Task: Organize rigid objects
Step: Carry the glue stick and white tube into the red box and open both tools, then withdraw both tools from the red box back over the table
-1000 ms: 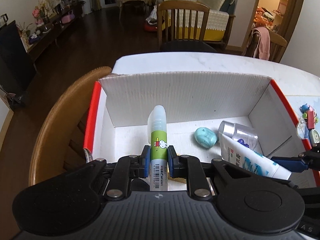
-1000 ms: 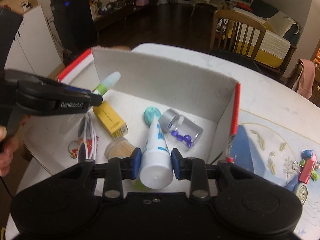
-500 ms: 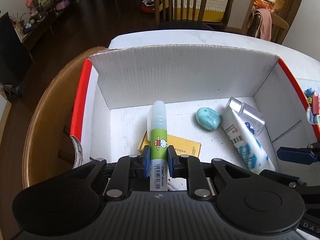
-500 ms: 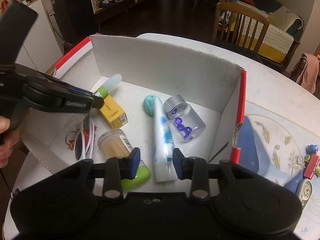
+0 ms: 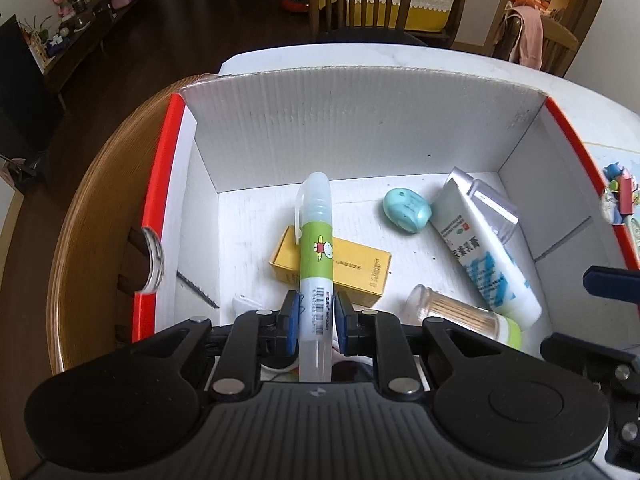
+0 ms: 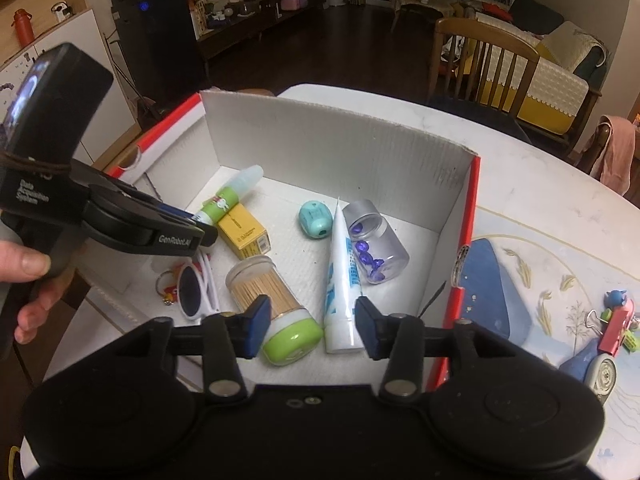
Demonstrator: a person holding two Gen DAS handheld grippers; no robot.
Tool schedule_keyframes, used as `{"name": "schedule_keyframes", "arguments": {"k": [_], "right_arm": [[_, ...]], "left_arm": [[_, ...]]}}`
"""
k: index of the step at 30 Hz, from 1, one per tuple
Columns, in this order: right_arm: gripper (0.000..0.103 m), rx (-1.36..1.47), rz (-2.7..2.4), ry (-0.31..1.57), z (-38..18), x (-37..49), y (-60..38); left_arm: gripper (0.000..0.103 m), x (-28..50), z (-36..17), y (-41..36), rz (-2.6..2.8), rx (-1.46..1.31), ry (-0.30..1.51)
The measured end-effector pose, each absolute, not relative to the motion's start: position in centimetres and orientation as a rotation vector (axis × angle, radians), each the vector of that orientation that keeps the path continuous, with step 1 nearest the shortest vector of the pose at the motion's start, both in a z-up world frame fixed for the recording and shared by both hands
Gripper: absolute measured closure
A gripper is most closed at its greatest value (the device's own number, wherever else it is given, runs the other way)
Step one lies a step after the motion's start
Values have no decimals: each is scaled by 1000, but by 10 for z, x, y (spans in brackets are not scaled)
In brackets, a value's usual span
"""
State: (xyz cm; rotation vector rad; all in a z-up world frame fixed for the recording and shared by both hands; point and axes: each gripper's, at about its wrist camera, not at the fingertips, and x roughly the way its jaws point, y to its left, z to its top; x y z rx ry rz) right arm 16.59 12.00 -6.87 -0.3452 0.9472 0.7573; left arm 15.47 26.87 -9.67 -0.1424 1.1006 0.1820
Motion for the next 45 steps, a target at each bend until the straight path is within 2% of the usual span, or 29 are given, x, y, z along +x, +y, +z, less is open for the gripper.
{"name": "schedule_keyframes", "arguments": {"k": [10, 14, 35, 37, 38, 39, 41, 45], "right_arm": [[46, -314, 769, 906, -47, 153, 105], [37, -320, 765, 871, -39, 148, 96], [31, -177, 775, 810, -7, 140, 12], [28, -161, 772, 806, -5, 140, -1], [26, -155, 767, 803, -4, 140, -9], [26, -149, 762, 798, -4, 140, -16], [26, -140, 752, 794, -3, 140, -31], [23, -124, 723, 793, -5, 144, -62]], "left_arm": [[85, 133, -76, 262, 190, -163, 1037], [85, 125, -65, 258, 196, -164, 995], [84, 103, -16, 176, 74, -147, 865], [74, 102, -15, 166, 70, -145, 858], [65, 102, -14, 160, 69, -144, 850], [49, 102, -14, 155, 66, -144, 844], [32, 102, -13, 143, 61, -142, 825], [32, 107, -12, 117, 43, -127, 814]]}}
